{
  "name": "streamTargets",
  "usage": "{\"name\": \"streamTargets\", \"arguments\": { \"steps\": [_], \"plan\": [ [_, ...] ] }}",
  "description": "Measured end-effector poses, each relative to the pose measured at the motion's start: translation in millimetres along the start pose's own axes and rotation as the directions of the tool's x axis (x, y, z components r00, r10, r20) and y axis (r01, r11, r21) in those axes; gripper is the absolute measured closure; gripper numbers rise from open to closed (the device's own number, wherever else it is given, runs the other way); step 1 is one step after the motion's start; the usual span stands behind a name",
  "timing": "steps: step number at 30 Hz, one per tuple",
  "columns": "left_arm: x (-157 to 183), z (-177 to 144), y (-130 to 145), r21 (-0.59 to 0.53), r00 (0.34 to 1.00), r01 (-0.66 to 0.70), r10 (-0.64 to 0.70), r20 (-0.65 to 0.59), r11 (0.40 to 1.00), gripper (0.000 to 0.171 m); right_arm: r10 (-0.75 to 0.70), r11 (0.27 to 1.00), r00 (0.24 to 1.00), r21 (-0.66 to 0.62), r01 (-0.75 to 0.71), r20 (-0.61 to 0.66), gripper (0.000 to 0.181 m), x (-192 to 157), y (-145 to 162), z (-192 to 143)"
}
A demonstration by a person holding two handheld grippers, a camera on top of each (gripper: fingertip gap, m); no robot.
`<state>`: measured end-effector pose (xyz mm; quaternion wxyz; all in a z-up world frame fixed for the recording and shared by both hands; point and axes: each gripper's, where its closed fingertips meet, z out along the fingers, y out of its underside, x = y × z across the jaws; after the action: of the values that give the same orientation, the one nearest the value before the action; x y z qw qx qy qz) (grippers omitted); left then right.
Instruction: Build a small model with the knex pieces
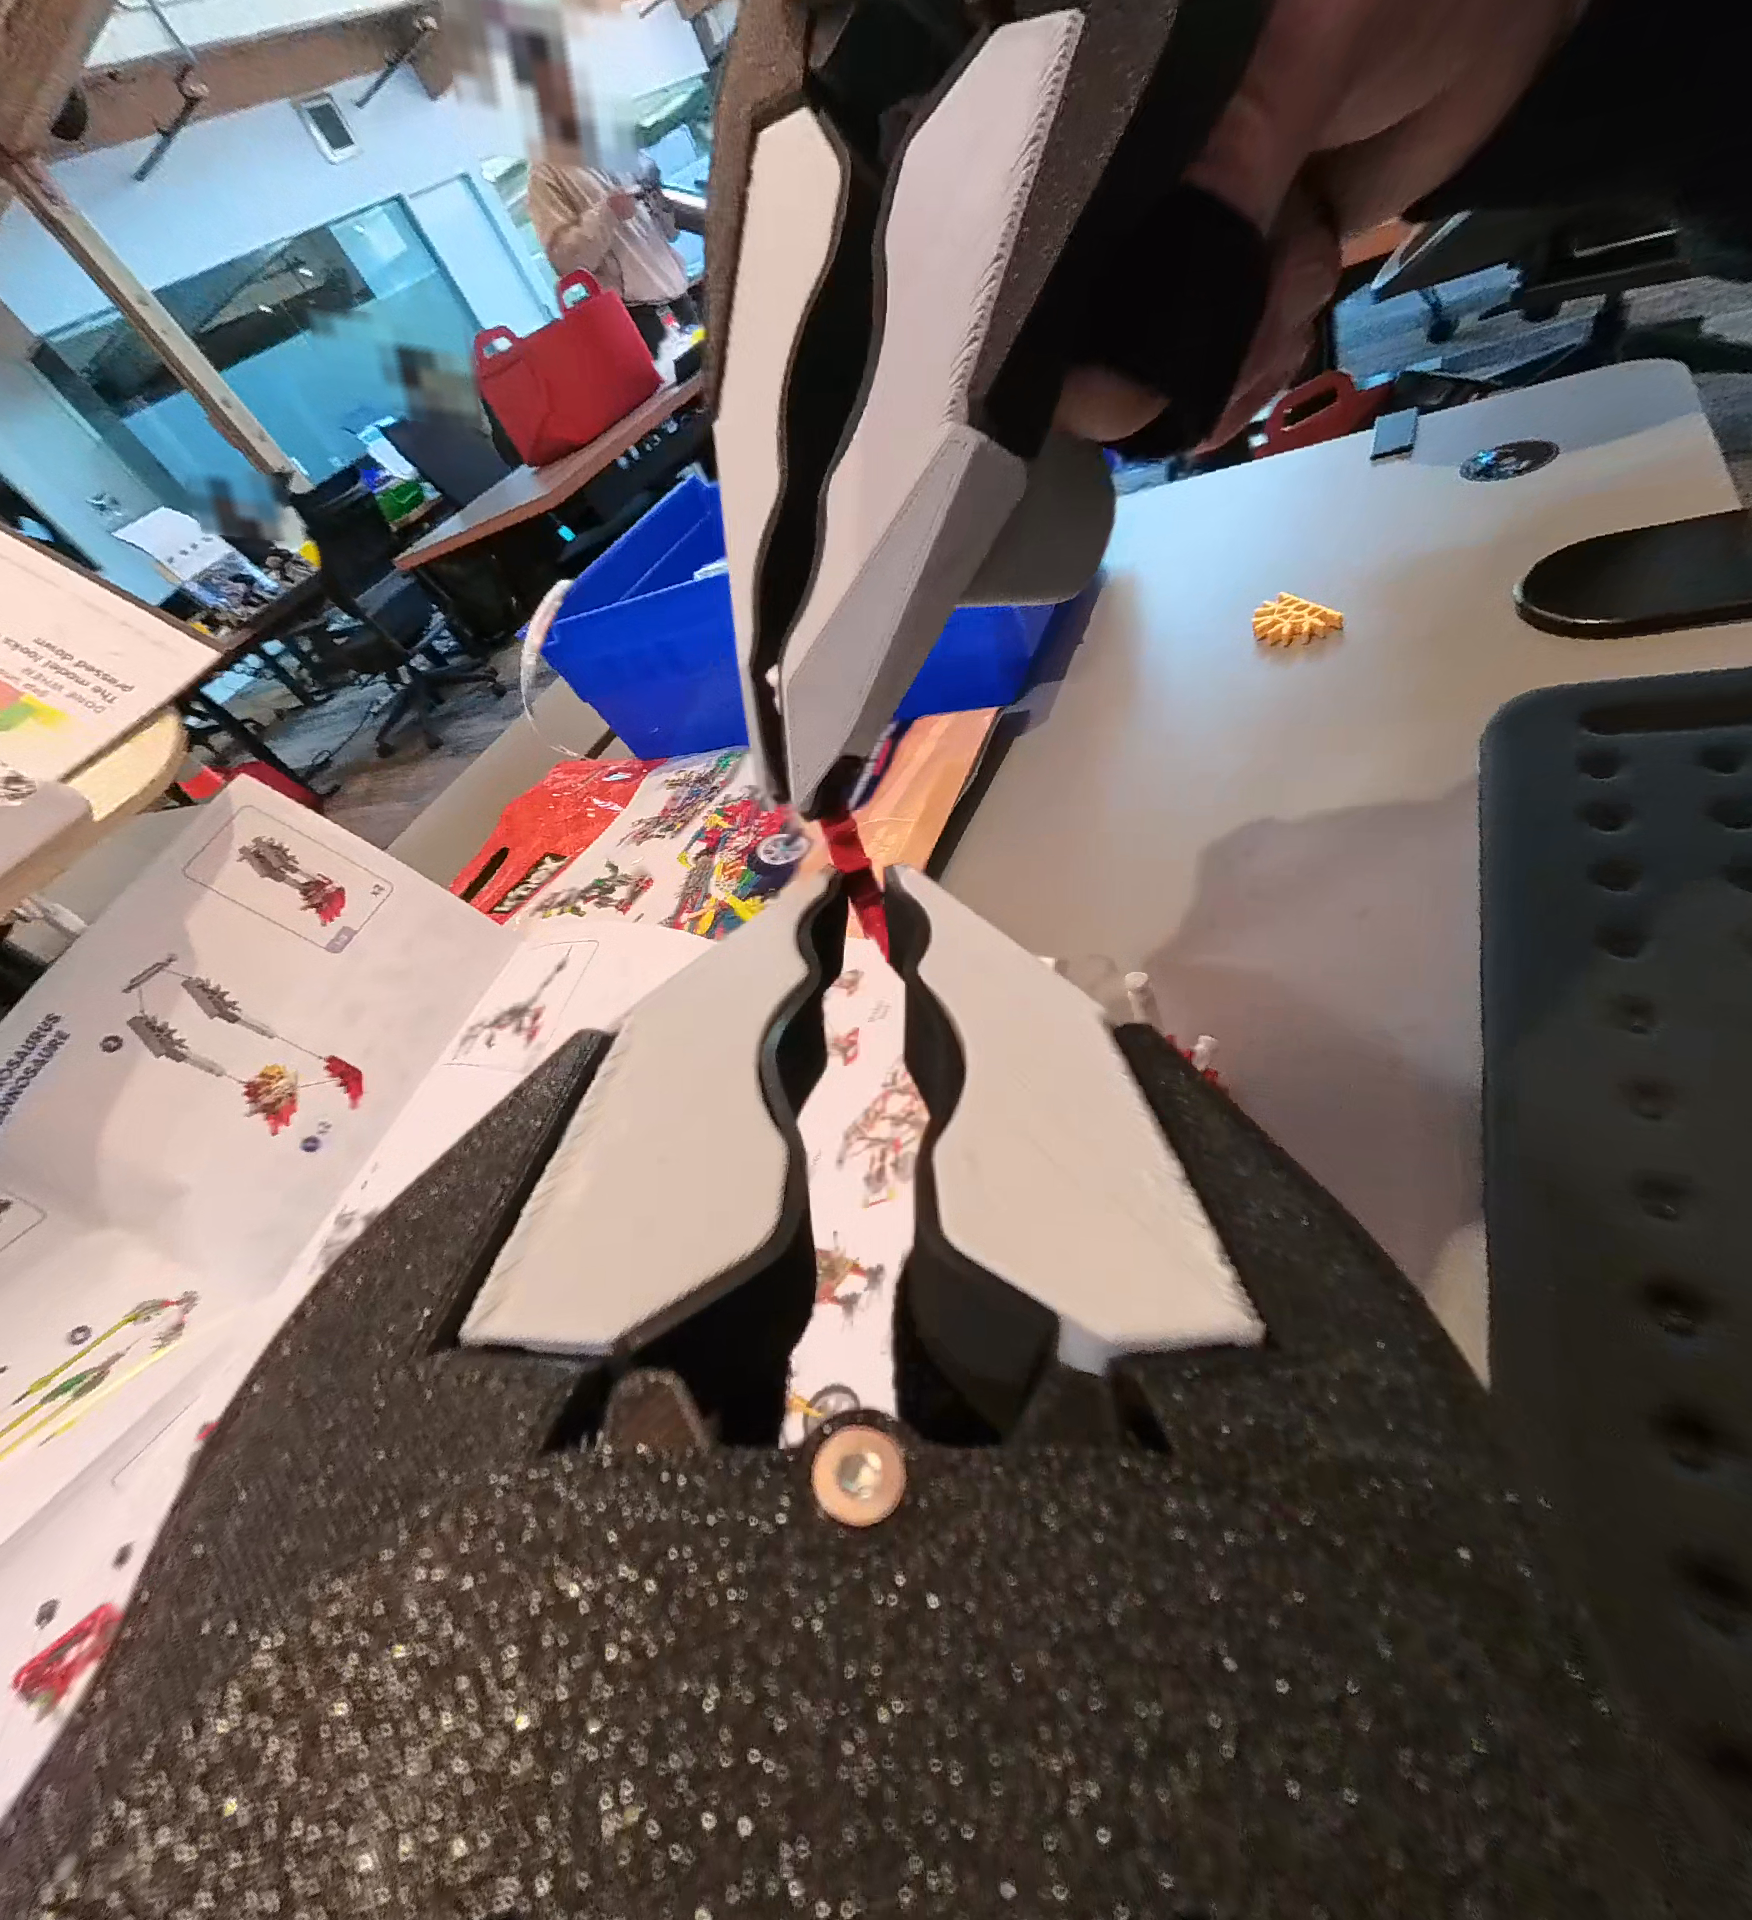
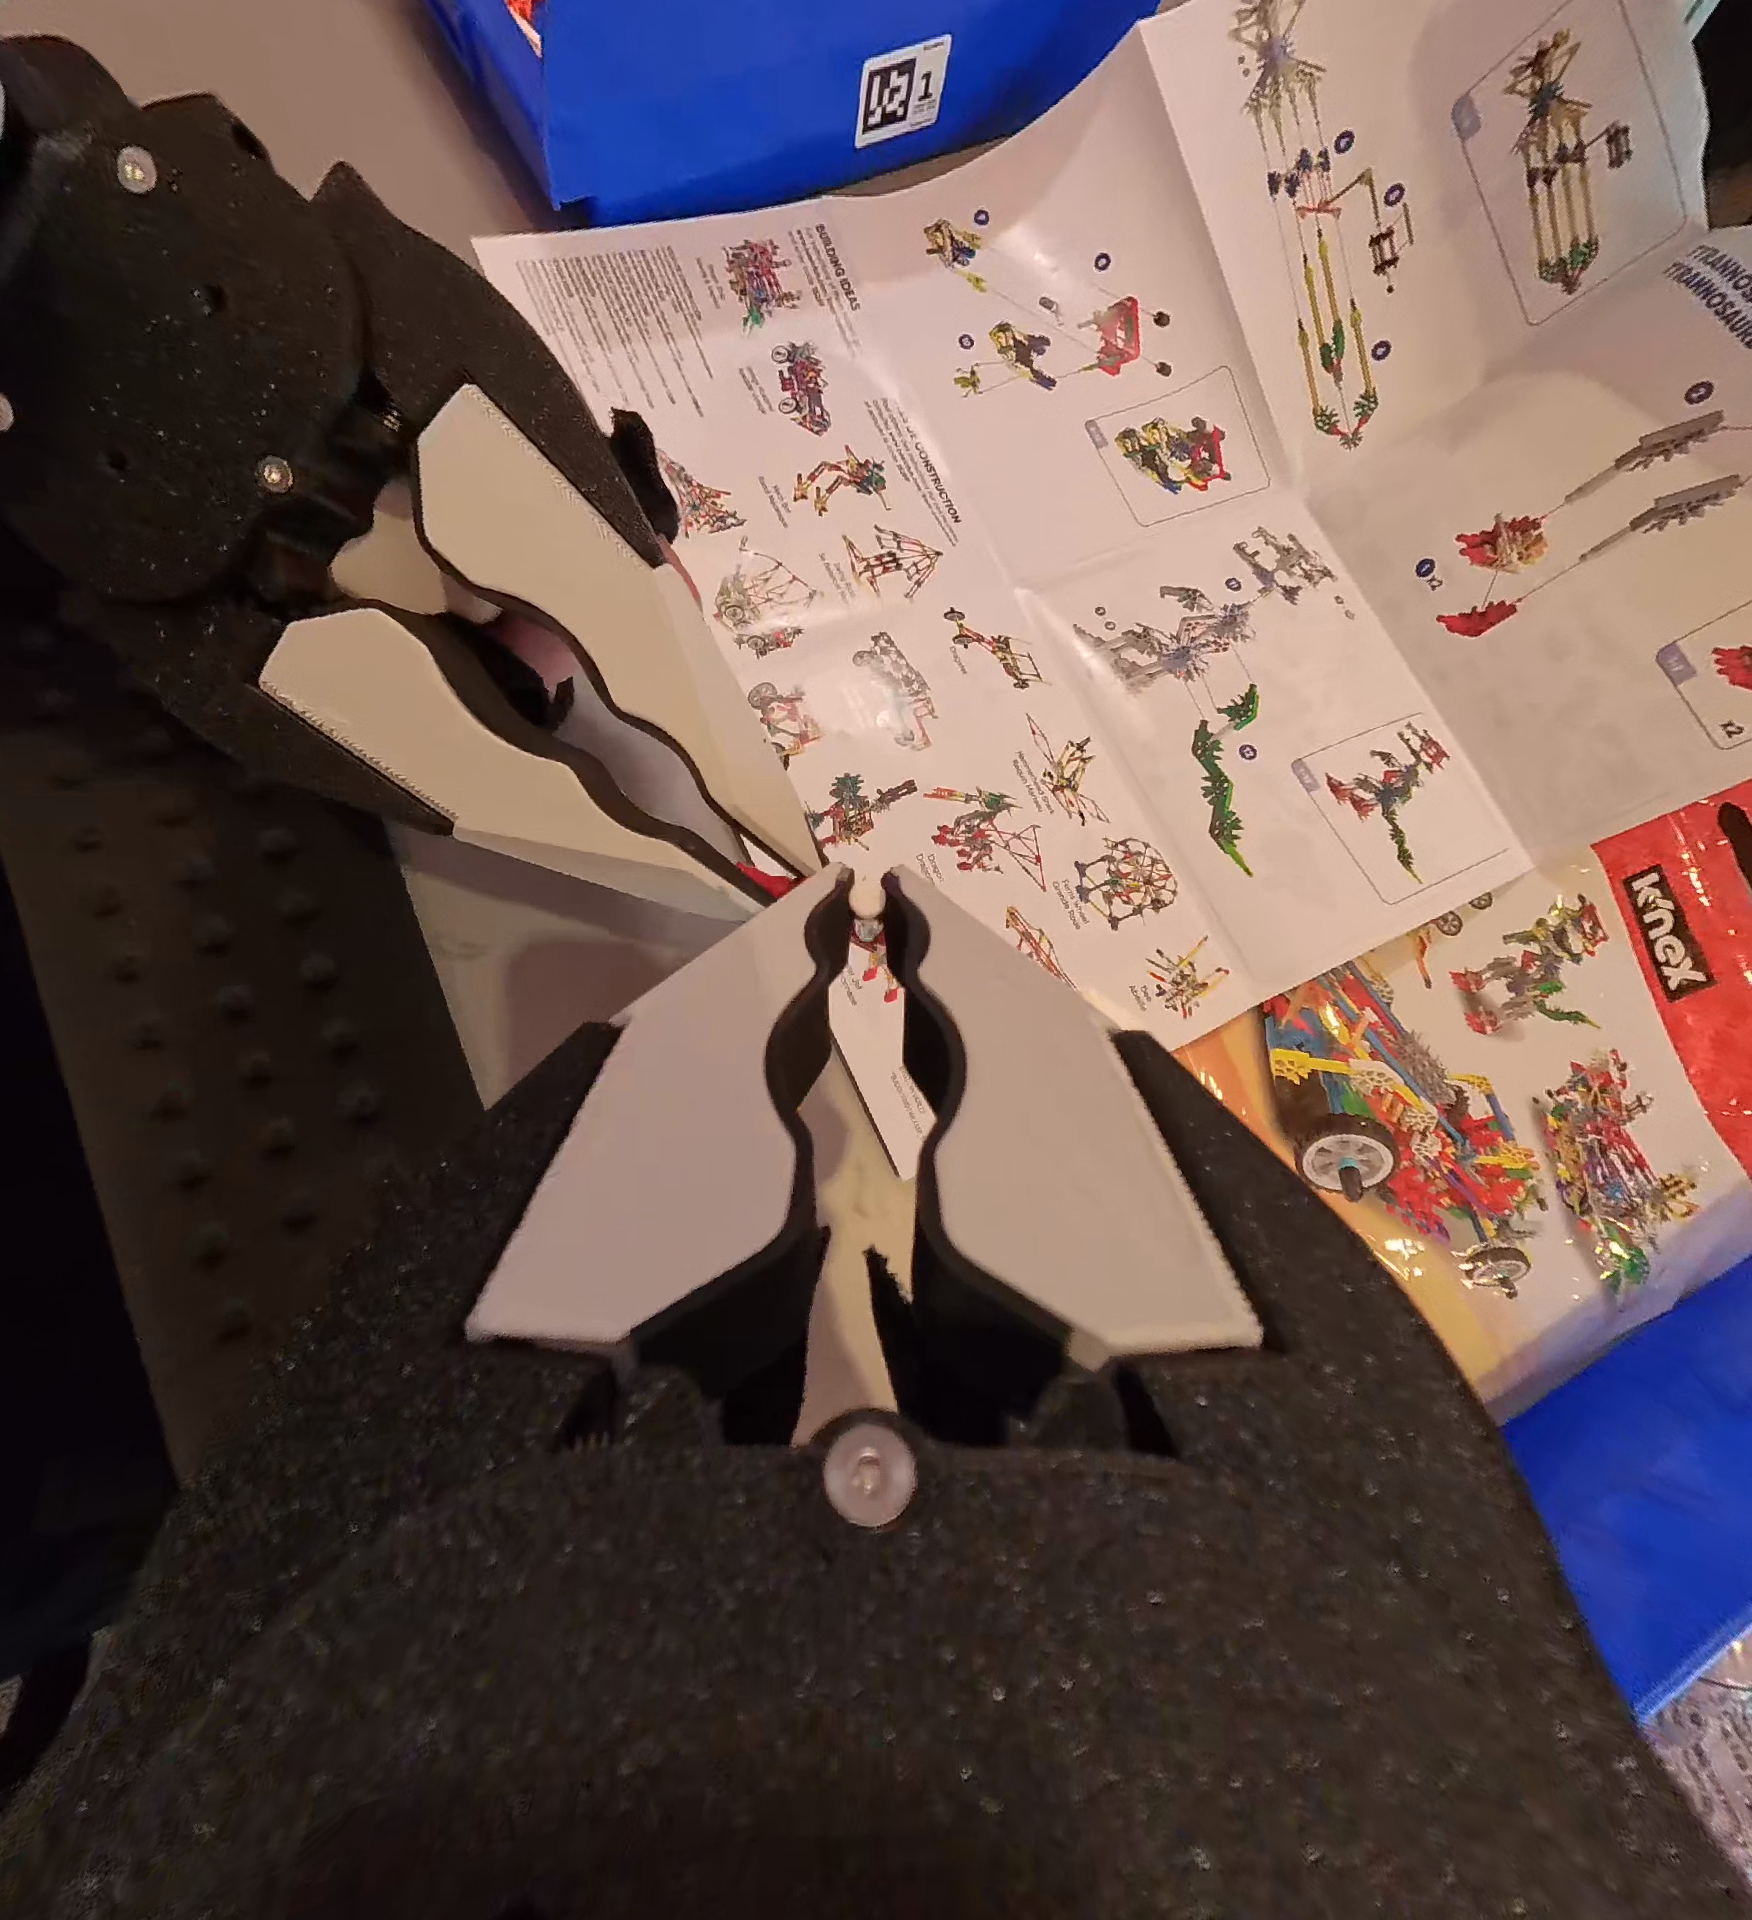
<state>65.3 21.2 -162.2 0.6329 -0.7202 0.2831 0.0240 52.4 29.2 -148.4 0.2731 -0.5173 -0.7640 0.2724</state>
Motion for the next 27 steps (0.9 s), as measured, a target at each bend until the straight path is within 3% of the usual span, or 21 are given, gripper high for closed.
{"name": "streamTargets", "arguments": {
  "steps": [4,7,10,15,17,19,24,27],
  "plan": [
    [10,-3,2,-0.005,0.993,0.000,-0.001,-0.122,1.000,0.150,-0.015,0.999,1.000,-0.044,0.016,0.003,0.176,1,11,3],
    [7,-8,6,-0.033,0.975,0.077,-0.082,-0.207,0.996,0.133,-0.049,0.994,0.998,-0.093,0.052,0.038,0.176,-6,22,10],
    [12,-11,12,-0.058,0.940,0.138,-0.149,-0.306,0.989,0.134,-0.118,0.982,0.989,-0.137,0.129,0.089,0.176,-17,32,20],
    [43,-18,45,-0.219,0.865,0.042,-0.145,-0.480,0.975,0.133,-0.228,0.951,0.952,-0.165,0.263,0.203,0.176,-44,41,39],
    [41,-20,59,-0.266,0.880,-0.033,-0.098,-0.465,0.963,0.132,-0.280,0.926,0.931,-0.190,0.326,0.233,0.176,-51,49,48],
    [48,-26,68,-0.313,0.852,-0.043,-0.129,-0.507,0.949,0.132,-0.312,0.904,0.917,-0.220,0.367,0.249,0.176,-54,57,56],
    [60,-26,85,-0.352,0.834,-0.113,-0.104,-0.542,0.929,0.131,-0.313,0.887,0.911,-0.261,0.382,0.268,0.174,-56,71,68],
    [68,-24,90,-0.361,0.821,-0.143,-0.093,-0.563,0.922,0.131,-0.297,0.899,0.919,-0.248,0.361,0.260,0.160,-56,69,67]
  ]
}}
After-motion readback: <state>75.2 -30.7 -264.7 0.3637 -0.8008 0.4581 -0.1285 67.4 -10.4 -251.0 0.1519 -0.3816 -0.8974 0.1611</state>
